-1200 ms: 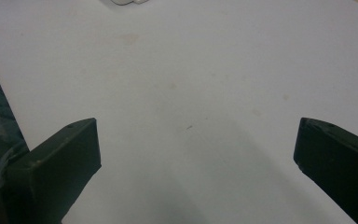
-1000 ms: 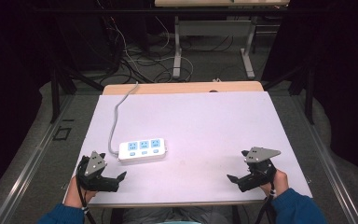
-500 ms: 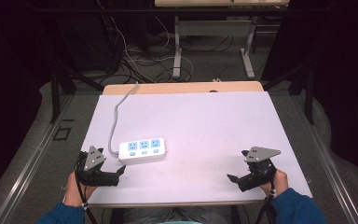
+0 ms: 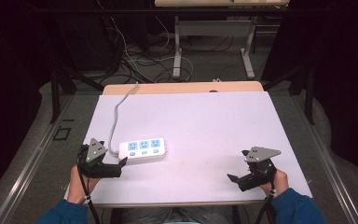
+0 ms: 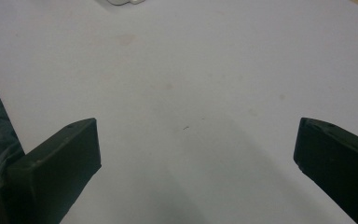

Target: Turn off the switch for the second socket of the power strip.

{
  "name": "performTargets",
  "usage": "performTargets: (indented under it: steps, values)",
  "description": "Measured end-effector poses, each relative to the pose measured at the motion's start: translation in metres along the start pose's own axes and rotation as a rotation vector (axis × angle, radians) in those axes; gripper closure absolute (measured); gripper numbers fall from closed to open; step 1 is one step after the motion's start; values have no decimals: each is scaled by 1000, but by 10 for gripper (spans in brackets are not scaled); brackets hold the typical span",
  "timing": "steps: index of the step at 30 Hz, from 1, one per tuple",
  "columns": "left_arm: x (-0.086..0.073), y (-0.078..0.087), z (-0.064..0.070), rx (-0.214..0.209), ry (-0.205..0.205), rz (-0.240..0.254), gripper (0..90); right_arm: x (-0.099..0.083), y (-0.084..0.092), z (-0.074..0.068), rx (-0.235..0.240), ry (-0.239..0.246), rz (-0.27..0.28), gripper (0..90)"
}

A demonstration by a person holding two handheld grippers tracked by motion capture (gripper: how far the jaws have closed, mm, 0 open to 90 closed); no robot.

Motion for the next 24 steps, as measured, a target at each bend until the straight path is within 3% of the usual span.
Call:
performTargets:
  steps: [19, 24]
  values:
    - [17, -15, -9, 3, 9, 12, 0, 0, 0, -1, 1, -5, -11, 1]
    - [20, -19, -8, -17, 16, 16, 0, 0, -1, -1, 2, 4, -13, 1]
Point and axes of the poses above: each handheld gripper's, and its own axes: y roughly backward along the jaws, x roughly out of its top, z roughly to its right, the point moved 6 cm from there along -y, roughly forward along the jaws, and after that the axes turned 8 degrees about -z, right-handed, at the moved point
